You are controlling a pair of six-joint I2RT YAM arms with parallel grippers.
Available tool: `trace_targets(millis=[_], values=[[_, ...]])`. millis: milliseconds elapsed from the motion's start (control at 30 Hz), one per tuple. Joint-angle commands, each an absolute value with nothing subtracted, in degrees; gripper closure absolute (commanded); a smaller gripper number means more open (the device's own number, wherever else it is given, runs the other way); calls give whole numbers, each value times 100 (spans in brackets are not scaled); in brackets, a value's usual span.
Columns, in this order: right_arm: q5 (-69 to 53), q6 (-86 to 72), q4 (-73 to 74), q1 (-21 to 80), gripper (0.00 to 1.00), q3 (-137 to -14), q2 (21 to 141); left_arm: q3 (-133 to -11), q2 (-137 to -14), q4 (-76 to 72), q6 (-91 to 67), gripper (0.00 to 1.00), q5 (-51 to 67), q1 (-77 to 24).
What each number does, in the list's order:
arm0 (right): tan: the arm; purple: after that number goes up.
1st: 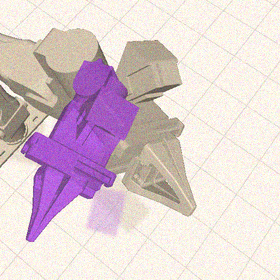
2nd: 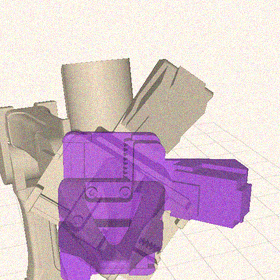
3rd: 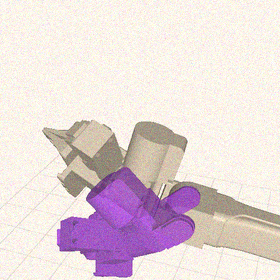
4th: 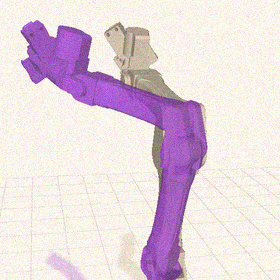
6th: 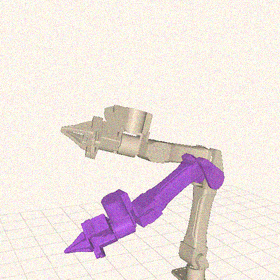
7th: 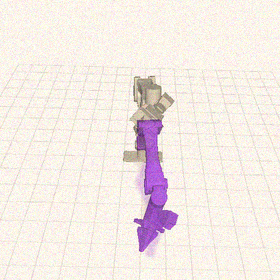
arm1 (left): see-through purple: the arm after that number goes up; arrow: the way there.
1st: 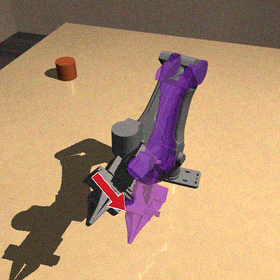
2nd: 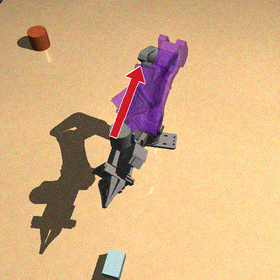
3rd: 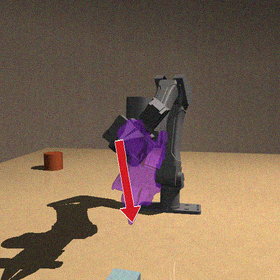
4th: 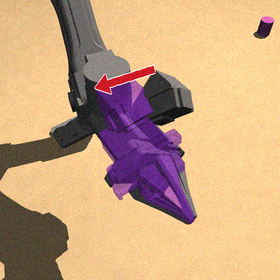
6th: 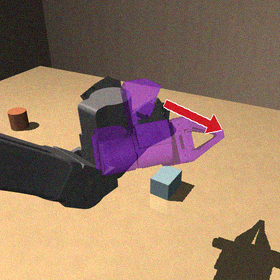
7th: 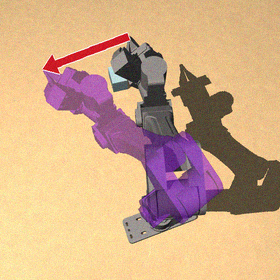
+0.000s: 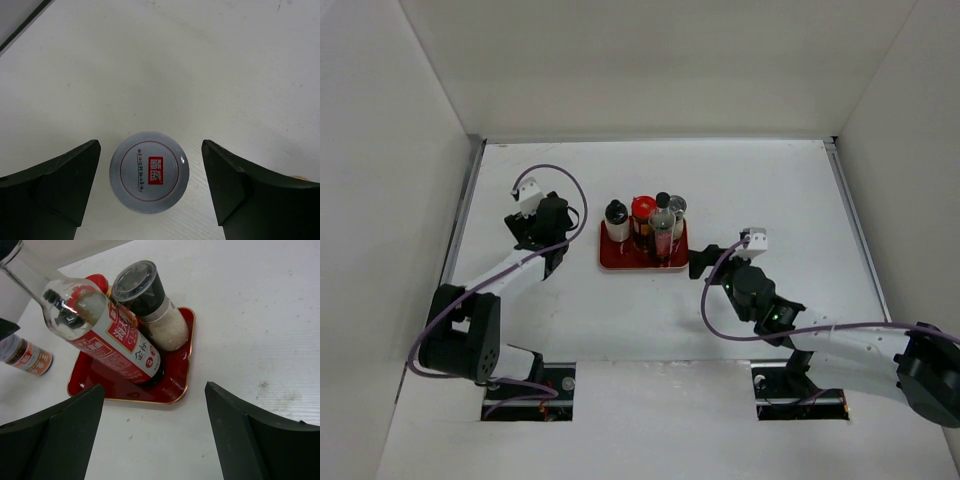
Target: Organize the condiment bottles
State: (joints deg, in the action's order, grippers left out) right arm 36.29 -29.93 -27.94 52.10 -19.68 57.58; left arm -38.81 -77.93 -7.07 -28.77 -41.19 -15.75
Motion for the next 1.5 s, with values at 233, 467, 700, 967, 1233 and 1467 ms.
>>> trace_targets(millis=[233,467,700,967,1233,1467], values=[[3340,-3199,-3234,5032,11,-1837,5643,-4131,-8262,-984,-2918,38,-3946,-1498],[3313,-3217,-3234,4979,10,-1828,5660,-3832,-7393,-897,-2901,65,-3999,-1779],[3331,-3226,-3234,4979,9,-1854,5722,-3929,-6390,-352,-2891,67,-3973,-2815],[3322,-3208,-3287,4961,9,-1863,5766,-4201,-6977,-1395,-2909,68,-4043,-4239],[3305,-3234,-3287,4953,9,-1811,5704,-4403,-7839,-2381,-2778,68,-3929,-4513],[3199,-3252,-3366,4944,9,-1811,5810,-4456,-8340,-2584,-2672,68,-3938,-4496]])
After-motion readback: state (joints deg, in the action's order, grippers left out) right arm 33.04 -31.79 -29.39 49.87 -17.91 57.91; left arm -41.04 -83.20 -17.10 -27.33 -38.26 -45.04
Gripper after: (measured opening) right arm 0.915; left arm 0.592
